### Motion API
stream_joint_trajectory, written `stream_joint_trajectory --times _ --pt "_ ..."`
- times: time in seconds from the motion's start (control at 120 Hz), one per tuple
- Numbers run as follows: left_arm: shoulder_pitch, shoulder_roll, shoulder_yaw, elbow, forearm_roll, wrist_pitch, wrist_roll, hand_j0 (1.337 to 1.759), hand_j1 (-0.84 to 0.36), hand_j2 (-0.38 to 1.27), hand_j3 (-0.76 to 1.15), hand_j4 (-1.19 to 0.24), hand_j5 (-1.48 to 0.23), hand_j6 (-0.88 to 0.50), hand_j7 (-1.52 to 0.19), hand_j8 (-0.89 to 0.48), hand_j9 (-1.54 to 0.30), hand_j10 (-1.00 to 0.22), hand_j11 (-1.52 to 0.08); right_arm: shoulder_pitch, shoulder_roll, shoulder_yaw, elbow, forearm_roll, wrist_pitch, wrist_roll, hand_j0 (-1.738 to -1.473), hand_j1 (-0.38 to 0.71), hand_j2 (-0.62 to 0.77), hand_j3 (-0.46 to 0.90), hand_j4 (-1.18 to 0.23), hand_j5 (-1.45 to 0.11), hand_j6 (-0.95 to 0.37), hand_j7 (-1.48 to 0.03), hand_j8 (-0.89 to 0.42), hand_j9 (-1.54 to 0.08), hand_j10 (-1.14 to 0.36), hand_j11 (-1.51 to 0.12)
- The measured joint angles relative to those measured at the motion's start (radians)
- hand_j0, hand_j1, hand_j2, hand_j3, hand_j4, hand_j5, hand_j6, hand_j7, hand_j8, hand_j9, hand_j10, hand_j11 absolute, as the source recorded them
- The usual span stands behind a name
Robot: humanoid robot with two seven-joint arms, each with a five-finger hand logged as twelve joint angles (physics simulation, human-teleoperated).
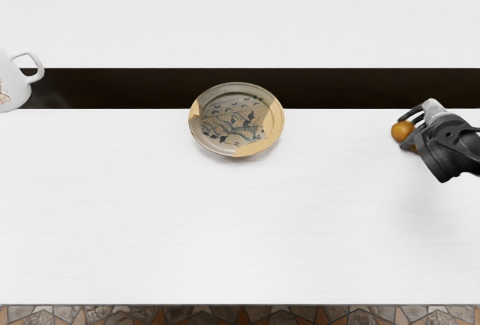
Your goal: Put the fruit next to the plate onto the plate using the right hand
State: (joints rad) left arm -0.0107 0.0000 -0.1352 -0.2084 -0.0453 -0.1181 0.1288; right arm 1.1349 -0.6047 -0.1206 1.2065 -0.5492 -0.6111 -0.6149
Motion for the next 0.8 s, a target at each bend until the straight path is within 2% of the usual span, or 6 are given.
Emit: stream_joint_trajectory --times 0.183,0.308,0.517,0.608,0.708,0.8 --pt "0.000 0.000 0.000 0.000 0.000 0.000 0.000 1.658 0.35 0.00 0.00 0.00 0.00 0.00 0.00 0.00 0.00 0.00 0.00 0.000 0.000 0.000 0.000 0.001 0.000 0.001 -1.650 0.27 0.29 0.00 -0.79 -0.91 -0.57 -0.94 -0.62 -0.93 -0.75 -0.93" --pt "0.000 0.000 0.000 0.000 0.000 0.000 0.000 1.658 0.35 0.00 0.00 0.00 0.00 0.00 0.00 0.00 0.00 0.00 0.00 0.000 0.000 0.000 0.001 0.004 0.001 0.002 -1.651 0.27 0.36 0.00 -0.83 -0.98 -0.57 -1.01 -0.61 -1.00 -0.73 -1.01" --pt "0.000 0.000 0.000 0.000 0.000 0.000 0.000 1.658 0.35 0.00 0.00 0.00 0.00 0.00 0.00 0.00 0.00 0.00 0.00 0.002 -0.004 0.000 0.004 0.011 0.003 0.004 -1.653 0.32 0.46 0.00 -0.74 -1.11 -0.48 -1.09 -0.52 -1.12 -0.66 -1.13" --pt "-0.001 0.000 0.000 0.000 0.000 0.000 0.000 1.658 0.35 0.00 0.00 0.00 0.00 0.00 0.00 0.00 0.00 0.00 0.00 0.005 -0.007 0.001 0.006 0.012 0.003 0.004 -1.652 0.30 0.37 0.00 -0.72 -1.14 -0.48 -1.11 -0.50 -1.14 -0.65 -1.14" --pt "0.000 0.000 0.000 0.000 0.000 0.000 0.000 1.658 0.35 0.00 0.00 0.00 0.00 0.00 0.00 0.00 0.00 0.00 0.00 0.011 -0.013 0.007 0.008 0.013 0.004 0.004 -1.653 0.31 0.38 0.00 -0.70 -1.16 -0.46 -1.12 -0.49 -1.15 -0.63 -1.15" --pt "-0.001 0.000 0.000 0.000 0.000 0.000 0.000 1.658 0.35 0.00 0.00 0.00 0.00 0.00 0.00 0.00 0.00 0.00 0.00 0.019 -0.021 0.012 0.011 0.016 0.004 0.004 -1.653 0.34 0.46 0.00 -0.70 -1.17 -0.46 -1.12 -0.48 -1.16 -0.63 -1.15"
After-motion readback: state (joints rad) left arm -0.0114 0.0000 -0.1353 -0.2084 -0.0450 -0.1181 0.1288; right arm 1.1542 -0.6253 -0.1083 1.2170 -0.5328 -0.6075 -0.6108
